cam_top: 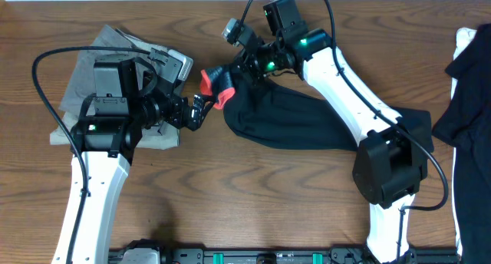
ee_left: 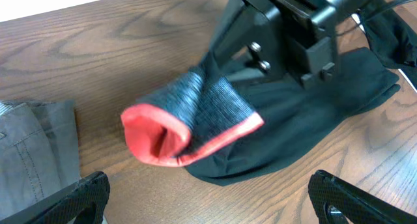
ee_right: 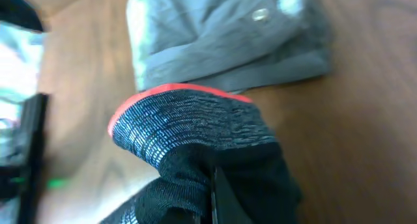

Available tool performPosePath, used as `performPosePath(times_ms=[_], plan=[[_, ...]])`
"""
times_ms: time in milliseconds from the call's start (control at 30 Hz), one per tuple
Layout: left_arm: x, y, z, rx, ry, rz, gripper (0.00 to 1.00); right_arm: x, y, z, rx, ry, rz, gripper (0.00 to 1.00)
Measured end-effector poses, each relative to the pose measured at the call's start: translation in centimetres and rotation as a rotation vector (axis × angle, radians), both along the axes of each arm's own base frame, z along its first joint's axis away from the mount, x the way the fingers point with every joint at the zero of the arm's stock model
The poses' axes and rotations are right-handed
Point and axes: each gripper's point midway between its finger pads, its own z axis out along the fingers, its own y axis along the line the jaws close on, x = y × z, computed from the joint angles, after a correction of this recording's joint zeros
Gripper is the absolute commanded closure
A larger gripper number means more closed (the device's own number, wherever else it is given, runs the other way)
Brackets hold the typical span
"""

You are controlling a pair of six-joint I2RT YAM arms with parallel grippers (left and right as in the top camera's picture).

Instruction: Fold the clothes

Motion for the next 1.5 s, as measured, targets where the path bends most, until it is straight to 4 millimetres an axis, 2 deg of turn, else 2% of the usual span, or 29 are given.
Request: performPosePath(times_ms=[100, 200, 300, 433, 467, 500, 533, 567, 667, 700, 733, 867, 967, 1067, 1200, 1267, 1400, 1467, 1500], plan=[[0.0, 0.0, 0.0, 0.0, 0.0, 0.0, 0.02, -2.0, 0.2, 0.2, 0.033, 0.053, 0.075, 0.99], [0.0, 0.0, 0.0, 0.0, -0.001, 0.0, 0.02, -2.5, 0.8, 0.7, 0.065, 0.026, 0.118, 0.99], [0.1, 0.0, 0.1, 0.0, -0.005, 0.0, 0.02, -1.4, 1.8, 1.4, 0.116, -0.067, 0.142, 0.96], [0.1, 0.0, 0.1, 0.0, -0.007, 0.0, 0.02, 1.6, 3.5, 1.0, 0.197, -0.184, 0.139, 0.94], [0.1, 0.0, 0.1, 0.0, -0.006, 0.0, 0.02, 2.5, 4.0, 0.5, 0.217, -0.199, 0.129, 0.72], [0.1, 0.0, 0.1, 0.0, -0.006, 0.0, 0.02, 3.2, 4.5, -0.1, 0.236, -0.196, 0.115, 0.46], [0.0, 0.0, 0.0, 0.0, -0.003, 0.0, 0.02, 4.1, 5.0, -1.2, 0.255, -0.196, 0.099, 0.31], [0.0, 0.0, 0.0, 0.0, -0.003, 0.0, 0.02, 4.7, 5.2, -2.0, 0.264, -0.182, 0.085, 0.23], [-0.1, 0.0, -0.1, 0.0, 0.004, 0.0, 0.02, 5.8, 5.5, -5.5, 0.266, -0.066, 0.022, 0.1], [-0.1, 0.0, -0.1, 0.0, 0.005, 0.0, 0.01, 5.9, 5.3, -6.4, 0.261, -0.024, 0.003, 0.01], [-0.1, 0.0, -0.1, 0.0, 0.007, 0.0, 0.02, 6.1, 5.0, -7.1, 0.257, 0.02, -0.017, 0.01], [-0.2, 0.0, -0.2, 0.0, 0.012, 0.0, 0.02, 7.4, 1.8, -7.1, 0.273, 0.125, -0.073, 0.01], [-0.2, 0.0, -0.2, 0.0, 0.013, 0.0, 0.02, 9.3, -3.4, -6.7, 0.257, 0.22, -0.176, 0.01], [-0.2, 0.2, -0.3, 0.009, 0.016, 0.009, 0.02, 10.7, -9.5, -6.3, 0.215, 0.297, -0.31, 0.01], [-0.5, 1.3, -1.6, 0.05, 0.082, 0.078, 0.01, 10.6, -17.1, -4.9, 0.087, 0.332, -0.491, 0.01], [-1.1, 1.9, -2.6, 0.066, 0.147, 0.123, 0.02, 9.9, -19.1, -3.8, 0.024, 0.319, -0.54, 0.01], [-1.0, 2.9, -5.2, 0.078, 0.272, 0.221, 0.01, 8.5, -20.3, -1.7, -0.047, 0.265, -0.554, 0.01], [-0.1, 3.5, -7.2, 0.086, 0.326, 0.284, 0.2, 8.2, -20.5, -1.3, -0.065, 0.25, -0.552, 0.01], [0.6, 3.8, -8.5, 0.083, 0.356, 0.32, 0.33, 8.1, -20.6, -1.4, -0.073, 0.251, -0.552, 0.01]])
